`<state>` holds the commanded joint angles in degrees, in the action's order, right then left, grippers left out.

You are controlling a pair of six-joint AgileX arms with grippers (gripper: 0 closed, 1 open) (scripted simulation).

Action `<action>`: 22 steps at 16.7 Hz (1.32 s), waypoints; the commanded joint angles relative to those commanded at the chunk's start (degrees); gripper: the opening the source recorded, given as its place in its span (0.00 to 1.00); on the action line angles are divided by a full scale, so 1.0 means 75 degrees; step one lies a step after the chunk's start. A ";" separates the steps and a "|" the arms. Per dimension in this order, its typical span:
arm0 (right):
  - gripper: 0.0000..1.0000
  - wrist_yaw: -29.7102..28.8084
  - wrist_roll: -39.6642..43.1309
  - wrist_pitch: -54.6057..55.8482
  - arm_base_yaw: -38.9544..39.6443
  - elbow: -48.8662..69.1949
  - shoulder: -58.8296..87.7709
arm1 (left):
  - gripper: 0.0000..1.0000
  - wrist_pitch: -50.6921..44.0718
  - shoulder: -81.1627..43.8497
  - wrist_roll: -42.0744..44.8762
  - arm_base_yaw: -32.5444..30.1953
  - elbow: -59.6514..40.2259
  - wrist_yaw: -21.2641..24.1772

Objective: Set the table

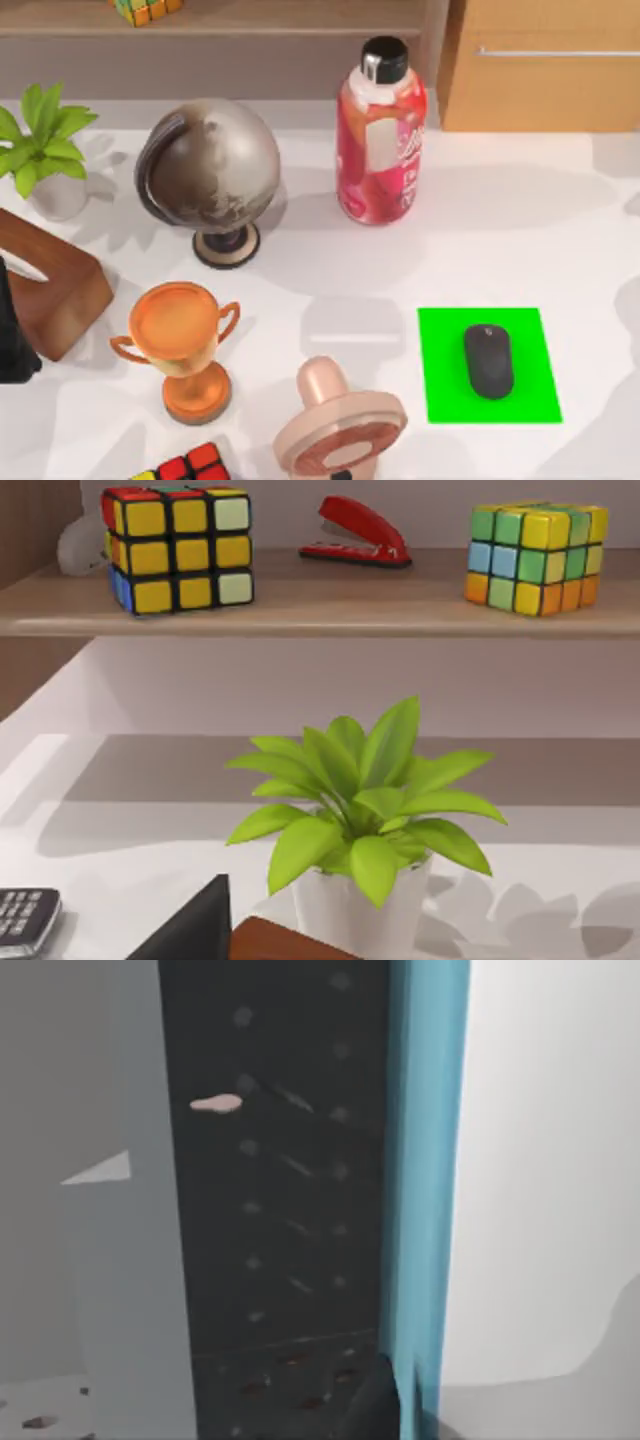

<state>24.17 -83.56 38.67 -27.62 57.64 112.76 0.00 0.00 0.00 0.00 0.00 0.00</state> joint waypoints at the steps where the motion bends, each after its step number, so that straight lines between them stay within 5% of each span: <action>1: 0.75 0.0000 0.0000 0.0000 0.0000 0.0000 0.0000 | 1.00 0.0000 0.0000 0.0000 0.0000 0.0000 0.0000; 5: 1.00 0.0000 0.0000 0.0000 0.0000 0.0000 0.0000 | 1.00 0.0000 0.0000 0.0000 0.0000 0.0000 0.0000; 22: 1.00 0.0374 0.0133 0.0320 -0.0428 -0.1162 -0.0961 | 1.00 0.0000 0.0000 0.0000 0.0000 0.0000 0.0000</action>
<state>26.98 -82.57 41.07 -30.83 48.93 105.55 0.00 0.00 0.00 0.00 0.00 0.00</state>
